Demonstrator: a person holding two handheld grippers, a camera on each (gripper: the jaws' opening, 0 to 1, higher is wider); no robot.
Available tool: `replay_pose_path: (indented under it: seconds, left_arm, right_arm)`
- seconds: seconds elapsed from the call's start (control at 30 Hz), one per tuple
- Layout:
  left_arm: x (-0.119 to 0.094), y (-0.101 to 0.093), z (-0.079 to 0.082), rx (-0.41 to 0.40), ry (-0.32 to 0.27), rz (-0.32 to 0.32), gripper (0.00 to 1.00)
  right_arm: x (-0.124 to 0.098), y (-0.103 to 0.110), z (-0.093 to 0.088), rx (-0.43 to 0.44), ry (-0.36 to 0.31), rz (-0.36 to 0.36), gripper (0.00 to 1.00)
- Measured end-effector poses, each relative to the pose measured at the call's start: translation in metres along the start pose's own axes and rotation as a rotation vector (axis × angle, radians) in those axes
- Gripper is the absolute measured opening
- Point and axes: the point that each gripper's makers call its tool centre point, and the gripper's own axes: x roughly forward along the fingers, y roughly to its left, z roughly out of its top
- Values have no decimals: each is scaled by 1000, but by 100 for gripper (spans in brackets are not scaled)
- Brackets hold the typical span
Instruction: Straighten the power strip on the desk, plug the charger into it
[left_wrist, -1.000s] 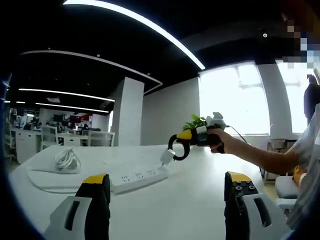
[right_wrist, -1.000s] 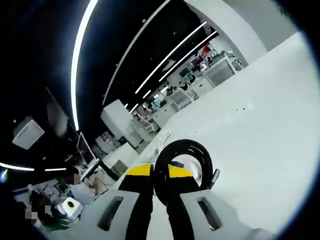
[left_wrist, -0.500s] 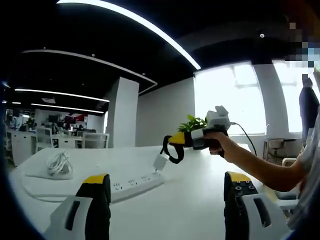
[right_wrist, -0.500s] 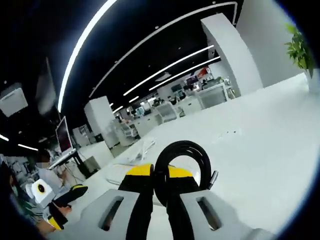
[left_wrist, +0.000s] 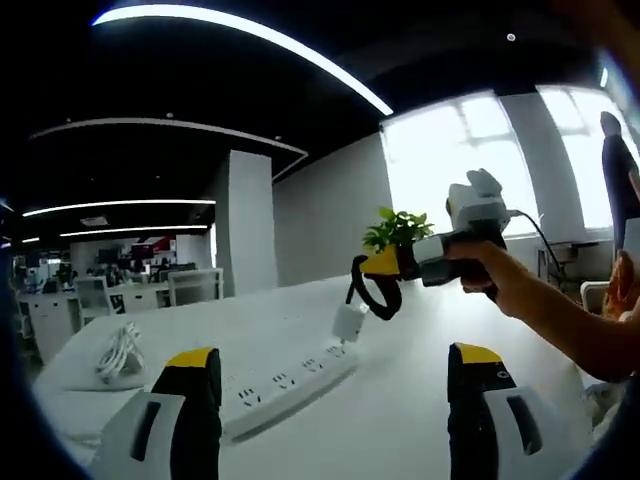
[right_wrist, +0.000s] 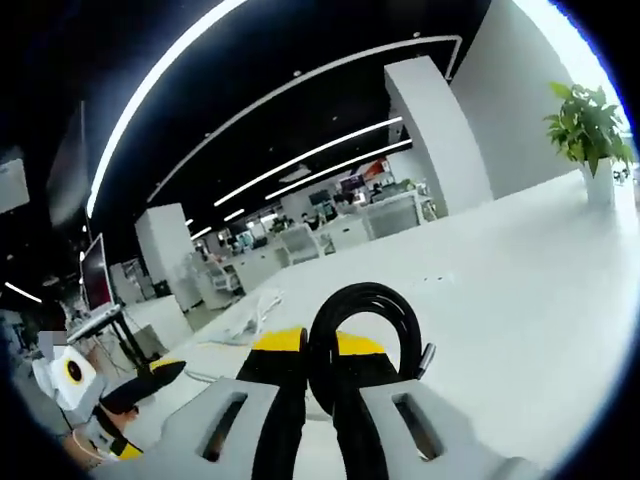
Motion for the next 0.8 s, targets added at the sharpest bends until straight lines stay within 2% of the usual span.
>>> replay_pose_path:
  seconds: [0.23, 0.47, 0.63, 0.7, 0.8]
  left_arm:
    - [31, 7, -8, 63, 39, 14, 92]
    - [59, 13, -2, 77, 19, 41, 92]
    - [69, 13, -5, 87, 33, 48, 92]
    - [73, 14, -6, 82, 33, 56, 92]
    - [79, 14, -10, 85, 42, 61, 92]
  right_arm:
    - [3, 10, 5, -60, -35, -28, 6]
    - [9, 18, 3, -133, -38, -35, 6]
    - [10, 22, 4, -176, -45, -52, 6]
    - [8, 19, 7, -227, -55, -90, 6]
    - [8, 27, 8, -251, -61, -95, 6]
